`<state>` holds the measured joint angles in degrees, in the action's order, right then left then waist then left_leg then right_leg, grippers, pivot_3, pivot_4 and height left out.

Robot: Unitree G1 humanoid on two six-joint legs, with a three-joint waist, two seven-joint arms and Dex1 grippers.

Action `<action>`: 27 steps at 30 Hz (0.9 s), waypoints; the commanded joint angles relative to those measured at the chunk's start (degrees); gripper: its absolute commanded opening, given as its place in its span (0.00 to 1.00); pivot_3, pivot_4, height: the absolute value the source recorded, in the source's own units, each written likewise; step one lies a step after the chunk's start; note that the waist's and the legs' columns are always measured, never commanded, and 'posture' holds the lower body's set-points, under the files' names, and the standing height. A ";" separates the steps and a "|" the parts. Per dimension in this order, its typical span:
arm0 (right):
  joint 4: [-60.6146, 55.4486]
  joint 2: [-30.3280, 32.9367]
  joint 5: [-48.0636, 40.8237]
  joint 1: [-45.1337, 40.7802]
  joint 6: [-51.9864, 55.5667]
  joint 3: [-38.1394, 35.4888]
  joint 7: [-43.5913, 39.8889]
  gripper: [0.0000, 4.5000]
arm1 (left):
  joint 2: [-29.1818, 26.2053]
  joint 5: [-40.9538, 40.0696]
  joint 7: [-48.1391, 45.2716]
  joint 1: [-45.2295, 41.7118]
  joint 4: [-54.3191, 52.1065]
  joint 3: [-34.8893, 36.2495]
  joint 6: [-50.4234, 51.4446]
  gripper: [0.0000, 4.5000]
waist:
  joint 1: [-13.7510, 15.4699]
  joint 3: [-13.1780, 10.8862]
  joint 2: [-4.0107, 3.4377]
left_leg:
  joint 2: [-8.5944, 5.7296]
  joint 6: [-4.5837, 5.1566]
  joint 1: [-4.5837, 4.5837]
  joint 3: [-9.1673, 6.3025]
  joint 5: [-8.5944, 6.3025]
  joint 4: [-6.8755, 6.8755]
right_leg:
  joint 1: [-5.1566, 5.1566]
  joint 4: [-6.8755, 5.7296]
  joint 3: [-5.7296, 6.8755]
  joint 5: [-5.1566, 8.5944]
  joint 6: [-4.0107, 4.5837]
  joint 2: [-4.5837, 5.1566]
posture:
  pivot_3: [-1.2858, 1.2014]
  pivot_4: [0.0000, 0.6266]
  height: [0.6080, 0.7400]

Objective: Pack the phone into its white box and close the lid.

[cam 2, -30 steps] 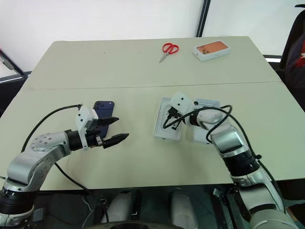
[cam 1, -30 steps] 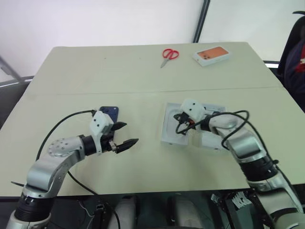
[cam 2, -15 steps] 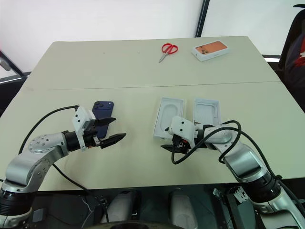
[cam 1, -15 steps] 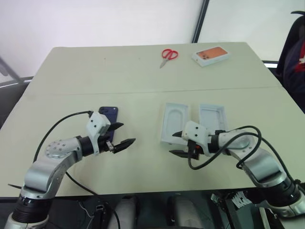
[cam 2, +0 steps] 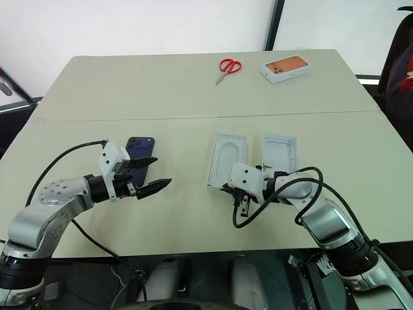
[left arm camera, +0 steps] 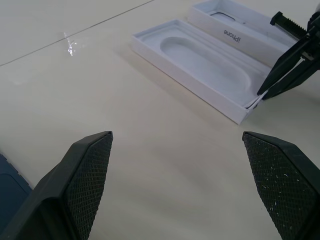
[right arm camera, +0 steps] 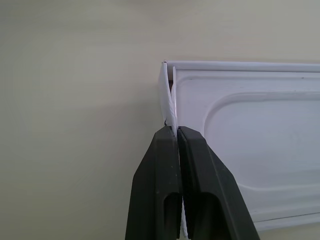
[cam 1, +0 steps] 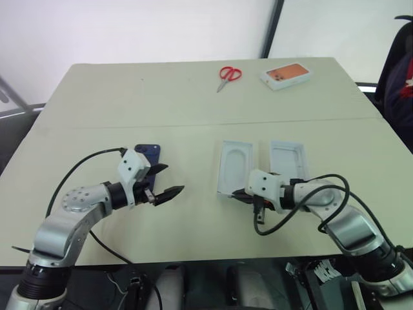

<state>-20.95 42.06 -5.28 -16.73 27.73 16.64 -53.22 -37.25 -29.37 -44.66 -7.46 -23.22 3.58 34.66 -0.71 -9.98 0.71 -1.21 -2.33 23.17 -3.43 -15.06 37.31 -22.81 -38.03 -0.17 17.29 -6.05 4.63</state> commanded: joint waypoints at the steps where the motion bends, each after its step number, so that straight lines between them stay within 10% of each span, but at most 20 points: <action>1: -0.23 0.44 0.95 -0.36 -3.15 -0.02 -0.53 0.01 | -0.40 -0.15 0.19 -0.30 -0.90 1.03 -0.65 0.97 | 0.01 0.00 0.00 | 0.00 0.00 0.00 0.00 0.00 0.00 | 0.00 0.00 0.00 0.00 0.00 0.00 | 0.52 0.24 1.00; 20: 0.46 -3.76 3.86 -3.72 -8.36 6.93 -5.51 0.01 | -1.66 -0.45 1.51 2.50 -1.04 5.06 -0.62 0.97 | -0.01 0.00 0.00 | 0.00 -0.01 -0.01 -0.02 0.00 0.00 | 0.00 0.00 0.01 0.00 0.00 0.00 | 0.52 0.24 1.00; 27: -2.38 -7.26 -5.49 -5.38 -0.31 1.31 -6.18 0.67 | -2.15 -0.60 2.37 3.51 -1.41 6.90 0.28 0.97 | -0.01 0.00 0.00 | 0.00 -0.01 -0.01 -0.03 0.00 0.01 | 0.01 -0.01 0.01 0.00 0.00 0.02 | 0.52 0.24 1.00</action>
<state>-20.32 35.28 -7.66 -20.68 26.31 21.12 -59.50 -38.49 -29.37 -42.76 -4.21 -22.74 8.29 34.85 -0.71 -9.98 0.71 -1.21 -2.33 23.16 -3.46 -15.06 37.32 -22.80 -38.03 -0.16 17.29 -6.05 4.64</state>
